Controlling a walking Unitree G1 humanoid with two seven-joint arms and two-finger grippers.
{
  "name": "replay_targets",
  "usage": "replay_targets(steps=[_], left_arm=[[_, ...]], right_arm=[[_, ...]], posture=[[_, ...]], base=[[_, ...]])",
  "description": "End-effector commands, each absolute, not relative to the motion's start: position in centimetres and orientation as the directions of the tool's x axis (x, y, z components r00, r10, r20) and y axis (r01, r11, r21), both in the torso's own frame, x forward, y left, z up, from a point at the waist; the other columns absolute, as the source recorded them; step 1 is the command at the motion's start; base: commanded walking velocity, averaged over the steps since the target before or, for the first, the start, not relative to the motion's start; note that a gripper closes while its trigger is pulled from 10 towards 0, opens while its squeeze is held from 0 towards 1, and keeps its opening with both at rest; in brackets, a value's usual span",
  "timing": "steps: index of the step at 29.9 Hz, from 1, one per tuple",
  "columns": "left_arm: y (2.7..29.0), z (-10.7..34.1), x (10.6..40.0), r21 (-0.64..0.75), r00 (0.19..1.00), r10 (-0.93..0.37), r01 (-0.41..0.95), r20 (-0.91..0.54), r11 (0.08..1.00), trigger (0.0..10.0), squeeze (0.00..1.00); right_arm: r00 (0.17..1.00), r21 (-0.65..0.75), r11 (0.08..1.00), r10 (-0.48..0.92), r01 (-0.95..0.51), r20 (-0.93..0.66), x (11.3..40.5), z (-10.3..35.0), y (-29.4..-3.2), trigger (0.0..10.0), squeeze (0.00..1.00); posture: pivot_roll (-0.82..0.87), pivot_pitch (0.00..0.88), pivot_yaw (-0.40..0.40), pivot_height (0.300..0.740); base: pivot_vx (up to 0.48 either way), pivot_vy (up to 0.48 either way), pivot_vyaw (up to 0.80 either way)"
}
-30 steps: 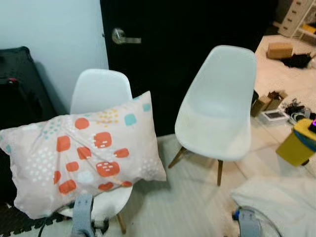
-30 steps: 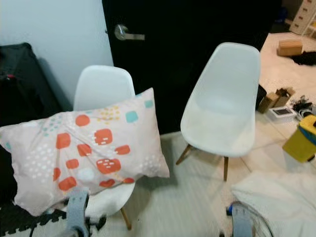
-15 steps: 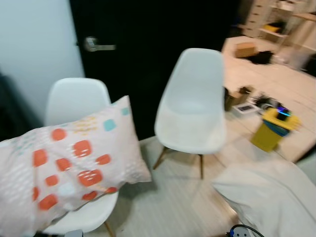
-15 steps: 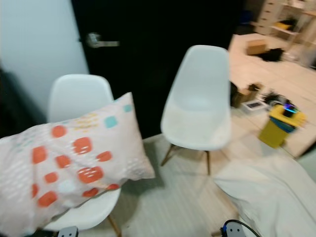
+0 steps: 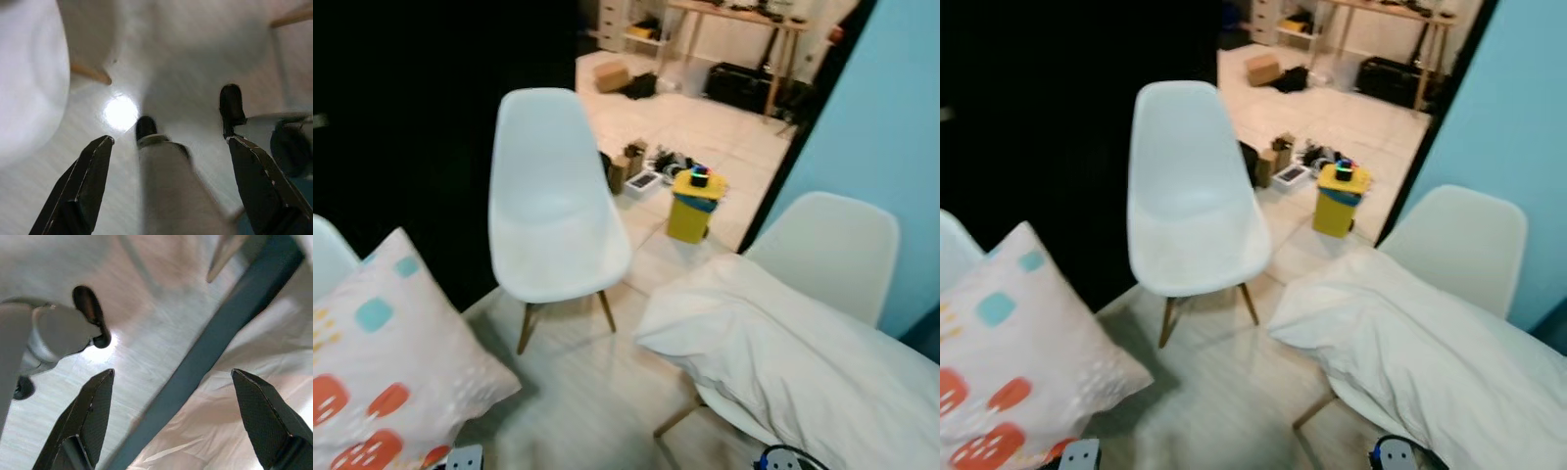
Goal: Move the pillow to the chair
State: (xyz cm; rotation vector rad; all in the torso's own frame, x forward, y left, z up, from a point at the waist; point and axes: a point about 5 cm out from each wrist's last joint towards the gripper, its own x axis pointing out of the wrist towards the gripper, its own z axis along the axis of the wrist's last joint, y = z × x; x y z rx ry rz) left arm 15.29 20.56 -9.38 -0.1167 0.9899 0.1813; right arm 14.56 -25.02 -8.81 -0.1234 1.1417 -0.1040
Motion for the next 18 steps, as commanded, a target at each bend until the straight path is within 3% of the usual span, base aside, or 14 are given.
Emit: replay_targets(steps=[1, 18], left_arm=[[21.0, -9.8, 14.0, 0.011, 0.499, 0.112, -0.2, -0.86, 0.98, 10.0, 0.0], [20.7, -9.9, 13.8, 0.022, 0.491, 0.109, -0.179, -0.864, 0.984, 10.0, 0.0]], right_arm=[[0.402, -0.14, 0.99, -0.136, 0.02, -0.905, 14.3, -9.0, -24.6, 10.0, 0.0], [0.363, -0.172, 0.982, -0.188, 0.076, -0.913, 12.7, -9.5, -25.0, 10.0, 0.0]], posture=[[0.02, 0.093, -0.042, 0.74], [0.01, 0.105, -0.037, 0.74]], base=[[0.0, 0.0, -0.77], [0.0, 0.0, -0.77]])
